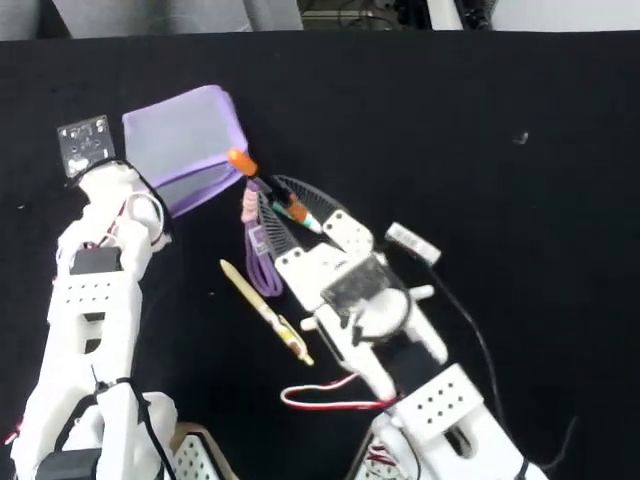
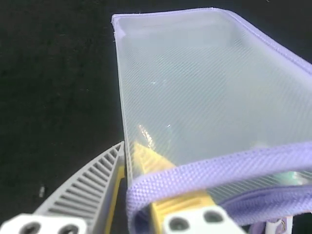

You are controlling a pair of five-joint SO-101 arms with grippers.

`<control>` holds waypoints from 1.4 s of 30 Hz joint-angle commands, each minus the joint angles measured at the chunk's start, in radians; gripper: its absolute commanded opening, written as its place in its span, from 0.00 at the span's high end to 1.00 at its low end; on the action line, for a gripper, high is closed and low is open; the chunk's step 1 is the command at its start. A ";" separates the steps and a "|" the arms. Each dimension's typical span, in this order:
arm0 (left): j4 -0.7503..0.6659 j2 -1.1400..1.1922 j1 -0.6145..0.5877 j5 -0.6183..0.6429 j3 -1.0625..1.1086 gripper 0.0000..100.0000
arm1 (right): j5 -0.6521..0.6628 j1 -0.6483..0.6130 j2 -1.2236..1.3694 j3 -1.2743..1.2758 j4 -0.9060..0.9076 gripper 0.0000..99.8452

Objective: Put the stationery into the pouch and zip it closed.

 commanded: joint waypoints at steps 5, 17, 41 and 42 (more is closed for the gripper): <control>0.170 -0.003 0.050 0.107 -0.177 0.97 | -0.201 -0.015 -0.036 0.019 -0.158 0.99; 0.189 -0.003 0.127 0.114 -0.196 0.97 | -0.256 -0.100 -0.031 0.022 -0.298 0.99; 0.215 -0.003 0.122 0.110 -0.186 0.97 | 0.094 -0.190 0.748 -0.191 -0.870 0.99; 0.215 -0.003 0.120 0.110 -0.186 0.97 | 0.115 -0.192 0.783 -0.188 -0.901 0.99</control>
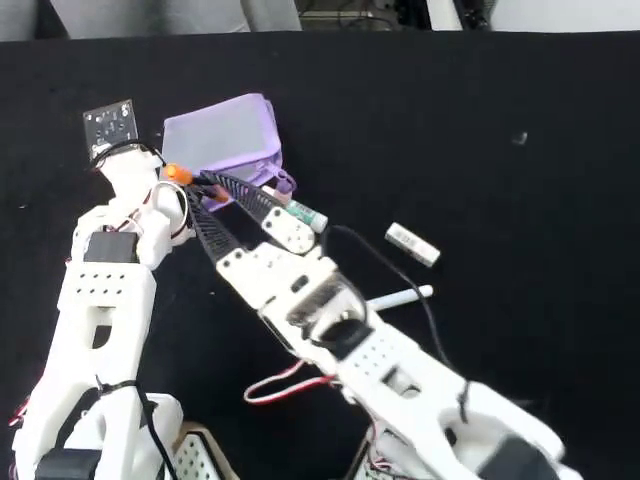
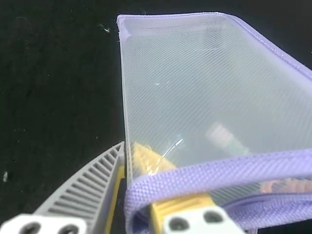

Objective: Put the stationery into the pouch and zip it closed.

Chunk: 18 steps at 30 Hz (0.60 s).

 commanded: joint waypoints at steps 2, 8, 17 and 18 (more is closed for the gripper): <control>0.011 -0.003 0.007 0.011 -0.050 0.97 | 0.077 0.002 0.147 -0.050 -0.172 0.99; 0.003 -0.002 -0.012 0.011 -0.039 0.97 | 0.083 0.014 0.240 -0.024 -0.310 0.99; 0.006 -0.005 -0.035 0.012 -0.042 0.97 | 0.077 0.115 0.352 -0.045 -0.261 0.99; 0.005 -0.005 -0.036 0.012 -0.042 0.97 | 0.081 0.114 0.354 -0.041 -0.261 0.98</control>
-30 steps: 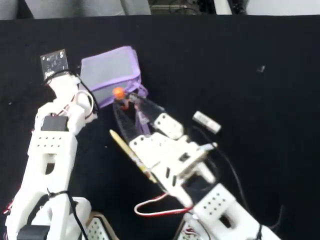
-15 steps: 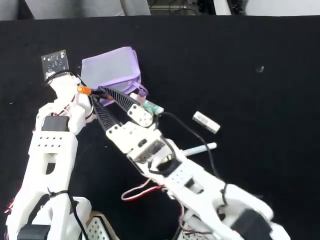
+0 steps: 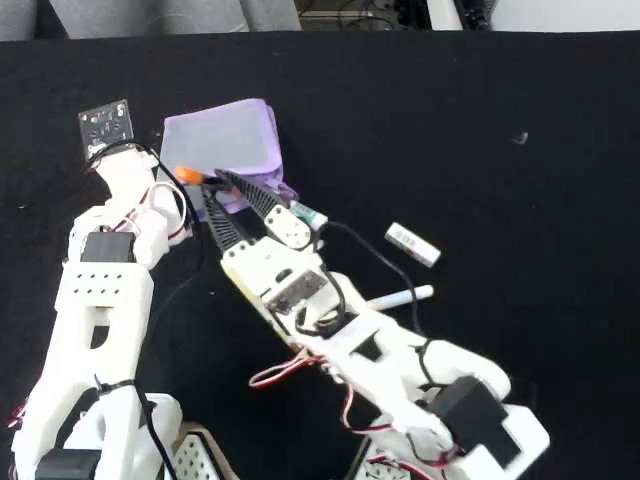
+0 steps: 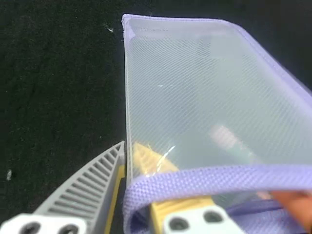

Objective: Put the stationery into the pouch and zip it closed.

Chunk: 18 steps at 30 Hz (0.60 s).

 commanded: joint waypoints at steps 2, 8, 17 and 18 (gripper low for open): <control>0.005 -0.003 -0.016 0.012 -0.041 0.97 | 0.008 0.028 0.005 -0.025 0.008 0.98; 0.005 -0.003 -0.018 0.009 -0.041 0.97 | 0.003 0.026 0.004 0.004 0.006 0.86; -0.026 -0.002 -0.093 0.011 -0.035 0.97 | 0.038 -0.043 -0.025 0.076 0.012 0.78; -0.026 -0.002 -0.101 0.011 -0.035 0.97 | 0.068 -0.055 -0.048 0.094 0.014 0.78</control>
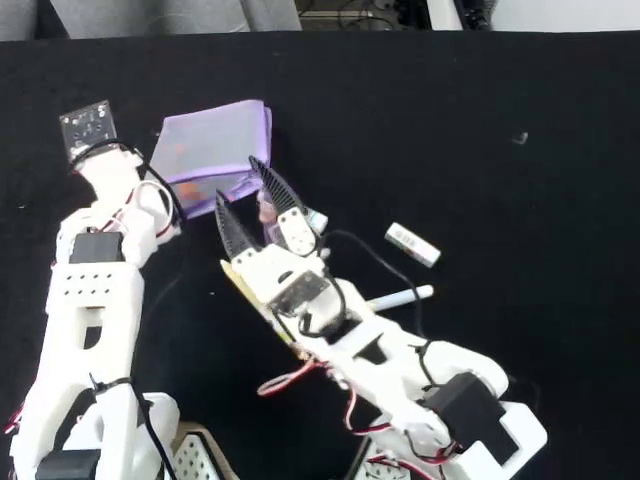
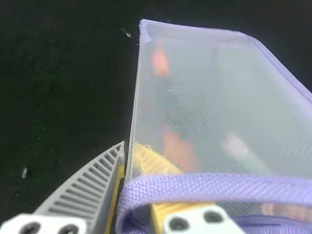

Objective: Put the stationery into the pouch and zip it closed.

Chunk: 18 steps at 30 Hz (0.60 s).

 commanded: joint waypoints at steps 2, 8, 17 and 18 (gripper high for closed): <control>-0.018 -0.002 -0.044 0.008 -0.035 0.97 | 0.106 -0.054 -0.111 0.064 0.009 0.79; -0.081 -0.002 -0.114 0.005 -0.002 0.97 | 0.152 -0.052 -0.395 0.163 0.189 0.79; -0.275 -0.002 -0.231 0.005 0.087 0.97 | 0.029 -0.052 -0.935 -0.171 1.461 0.79; -0.275 -0.002 -0.231 0.005 0.087 0.97 | -0.003 -0.052 -0.975 -0.211 1.573 0.79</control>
